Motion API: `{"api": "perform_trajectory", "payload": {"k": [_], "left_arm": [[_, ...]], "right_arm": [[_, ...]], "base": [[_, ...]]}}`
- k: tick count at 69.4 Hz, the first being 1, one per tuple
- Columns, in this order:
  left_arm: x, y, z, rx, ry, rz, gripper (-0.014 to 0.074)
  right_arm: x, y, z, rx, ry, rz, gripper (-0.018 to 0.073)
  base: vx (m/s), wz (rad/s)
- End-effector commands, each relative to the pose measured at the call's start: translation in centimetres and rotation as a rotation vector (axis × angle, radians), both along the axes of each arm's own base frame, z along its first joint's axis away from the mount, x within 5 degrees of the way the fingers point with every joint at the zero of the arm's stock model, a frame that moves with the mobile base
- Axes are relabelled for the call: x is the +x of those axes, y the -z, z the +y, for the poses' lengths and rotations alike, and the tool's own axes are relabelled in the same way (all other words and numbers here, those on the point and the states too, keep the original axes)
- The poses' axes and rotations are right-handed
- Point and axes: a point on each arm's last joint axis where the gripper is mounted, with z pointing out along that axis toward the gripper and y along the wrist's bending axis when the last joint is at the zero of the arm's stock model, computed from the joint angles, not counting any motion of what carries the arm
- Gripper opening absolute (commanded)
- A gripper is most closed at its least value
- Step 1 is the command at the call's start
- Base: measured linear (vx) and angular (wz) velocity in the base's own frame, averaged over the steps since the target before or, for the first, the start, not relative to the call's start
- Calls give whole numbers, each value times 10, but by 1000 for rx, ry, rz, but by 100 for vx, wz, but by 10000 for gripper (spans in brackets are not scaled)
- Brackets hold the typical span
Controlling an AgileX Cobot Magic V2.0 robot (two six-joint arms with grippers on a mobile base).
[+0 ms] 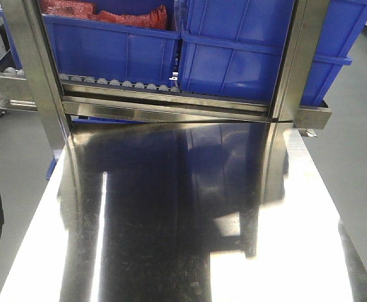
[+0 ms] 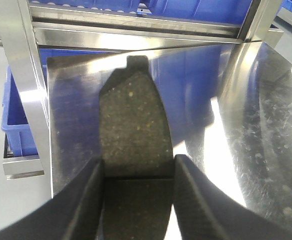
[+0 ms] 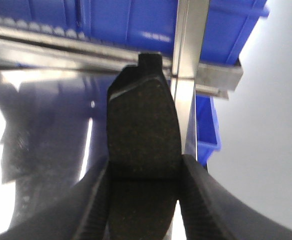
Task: Move and align brake pads A on conveyor
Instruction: 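Back the base away and turn from the steel table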
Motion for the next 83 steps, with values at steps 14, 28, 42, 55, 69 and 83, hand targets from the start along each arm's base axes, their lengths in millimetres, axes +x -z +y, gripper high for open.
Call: {"api": "perform_trajectory", "payload": {"k": [14, 28, 42, 55, 69, 83], "left_arm": [[2, -17, -4, -43, 35, -101, -6], [2, -17, -4, -43, 35, -101, -6], [2, -17, -4, -43, 35, -101, -6], [2, -17, -4, -43, 35, -101, -6], [2, -17, -4, -43, 35, -101, -6], [2, -17, -4, -43, 35, -101, -6]], "right_arm": [[-28, -1, -4, 21, -9, -265, -4], [-28, 1, -5, -1, -6, -258, -4], [-28, 1, -5, 0, -6, -257, -4], [-28, 1, -5, 0, -6, -257, -4], [-28, 1, -5, 0, -6, -257, -4], [-28, 1, -5, 0, -6, -257, -4]], "base": [[0, 0], [0, 0], [0, 0], [0, 0], [0, 0], [-2, 7]]}}
